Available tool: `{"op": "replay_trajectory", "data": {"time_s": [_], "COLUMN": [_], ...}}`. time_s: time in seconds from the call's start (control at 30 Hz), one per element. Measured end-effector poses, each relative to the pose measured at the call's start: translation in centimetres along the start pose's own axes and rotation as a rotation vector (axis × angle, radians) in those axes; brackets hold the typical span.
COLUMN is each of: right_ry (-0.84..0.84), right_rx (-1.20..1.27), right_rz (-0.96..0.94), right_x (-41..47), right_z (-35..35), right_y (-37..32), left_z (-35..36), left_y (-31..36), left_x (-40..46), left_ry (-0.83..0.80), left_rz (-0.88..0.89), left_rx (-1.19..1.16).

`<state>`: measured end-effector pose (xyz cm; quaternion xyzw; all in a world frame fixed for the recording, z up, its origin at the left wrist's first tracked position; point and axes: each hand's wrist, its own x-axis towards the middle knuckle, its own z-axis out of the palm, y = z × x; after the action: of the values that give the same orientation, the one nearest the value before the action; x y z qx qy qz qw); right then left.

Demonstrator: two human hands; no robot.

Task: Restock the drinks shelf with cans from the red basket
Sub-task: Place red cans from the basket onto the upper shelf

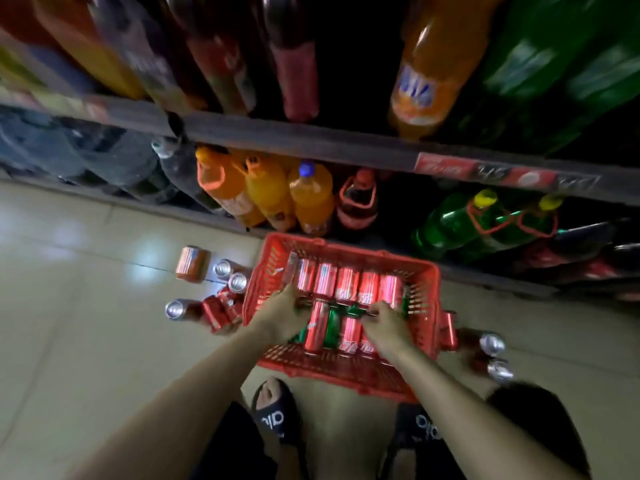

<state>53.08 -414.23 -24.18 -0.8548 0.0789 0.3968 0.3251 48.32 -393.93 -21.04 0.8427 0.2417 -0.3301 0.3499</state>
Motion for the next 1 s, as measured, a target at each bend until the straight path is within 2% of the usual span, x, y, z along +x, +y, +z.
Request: {"op": "replay_trajectory", "data": {"time_s": [0.17,0.3,0.43,0.53,0.6,0.83,1.0], "right_ry": [-0.089,-0.157,-0.202,-0.155,-0.126,-0.042,0.002], "right_rx": [0.017,0.031,0.1,0.104,0.105,0.12,0.148], "right_rz": [0.021,0.049,0.089,0.118,0.132,0.3,0.342], "right_x": [8.7,13.6,16.4,17.1,17.1,17.3,17.9], "right_z": [8.5,13.1,16.7,19.0,20.1,22.0,23.2], "right_y": [4.8,6.5,6.9,7.2,7.3,6.0,5.9], "left_z": [6.0,7.5,6.4,4.9,4.3,6.2,7.0], "left_y": [-6.5,-9.5,-8.6,-8.5,-8.9,-9.3,-10.3], "left_x": [8.7,13.8,15.9,16.4,16.7,18.6,19.6], "left_ry": [-0.131,-0.118,0.088,0.278,0.314,0.24,0.128], "left_rz": [-0.095,-0.125,-0.054,-0.005,-0.014,-0.097,-0.186], "left_rx": [0.116,0.264,0.476,0.587,0.563,0.55,0.169]}}
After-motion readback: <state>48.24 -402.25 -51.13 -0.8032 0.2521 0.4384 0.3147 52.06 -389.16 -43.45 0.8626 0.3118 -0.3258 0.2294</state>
